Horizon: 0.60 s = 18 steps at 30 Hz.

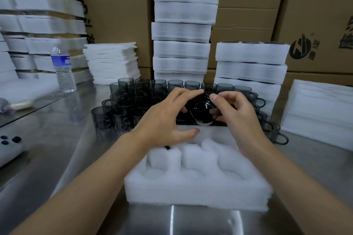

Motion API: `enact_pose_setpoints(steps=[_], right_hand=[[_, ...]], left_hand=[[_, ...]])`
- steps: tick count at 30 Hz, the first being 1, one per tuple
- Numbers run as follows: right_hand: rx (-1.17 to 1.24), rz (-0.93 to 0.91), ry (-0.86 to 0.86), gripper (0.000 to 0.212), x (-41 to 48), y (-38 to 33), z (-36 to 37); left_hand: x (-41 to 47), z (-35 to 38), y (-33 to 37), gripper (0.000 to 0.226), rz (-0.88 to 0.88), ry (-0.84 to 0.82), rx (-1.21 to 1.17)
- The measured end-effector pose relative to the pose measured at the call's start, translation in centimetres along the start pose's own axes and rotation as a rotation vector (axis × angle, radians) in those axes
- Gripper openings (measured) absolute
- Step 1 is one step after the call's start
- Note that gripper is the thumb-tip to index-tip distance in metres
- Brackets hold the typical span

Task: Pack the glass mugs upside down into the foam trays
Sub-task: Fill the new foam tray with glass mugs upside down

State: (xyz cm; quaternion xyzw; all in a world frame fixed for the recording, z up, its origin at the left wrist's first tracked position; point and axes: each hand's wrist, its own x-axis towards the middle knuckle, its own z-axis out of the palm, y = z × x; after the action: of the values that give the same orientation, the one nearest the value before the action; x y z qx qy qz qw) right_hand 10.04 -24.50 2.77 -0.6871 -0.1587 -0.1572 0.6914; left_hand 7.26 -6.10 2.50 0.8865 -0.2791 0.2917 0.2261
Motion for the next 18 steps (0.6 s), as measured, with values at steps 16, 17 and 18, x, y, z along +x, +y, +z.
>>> enact_pose_setpoints(steps=[16,17,18], right_hand=[[0.194,0.005,-0.041,0.01,-0.09,-0.38,0.26],[0.18,0.001,-0.044,0.008,-0.08,-0.38,0.27],[0.159,-0.005,-0.045,0.007,-0.08,-0.4,0.27]], left_hand=[[0.18,-0.01,0.39,0.067,0.079,0.171,0.06],[0.21,-0.01,0.39,0.067,0.079,0.199,0.06],[0.25,0.03,0.39,0.068,0.077,0.223,0.059]])
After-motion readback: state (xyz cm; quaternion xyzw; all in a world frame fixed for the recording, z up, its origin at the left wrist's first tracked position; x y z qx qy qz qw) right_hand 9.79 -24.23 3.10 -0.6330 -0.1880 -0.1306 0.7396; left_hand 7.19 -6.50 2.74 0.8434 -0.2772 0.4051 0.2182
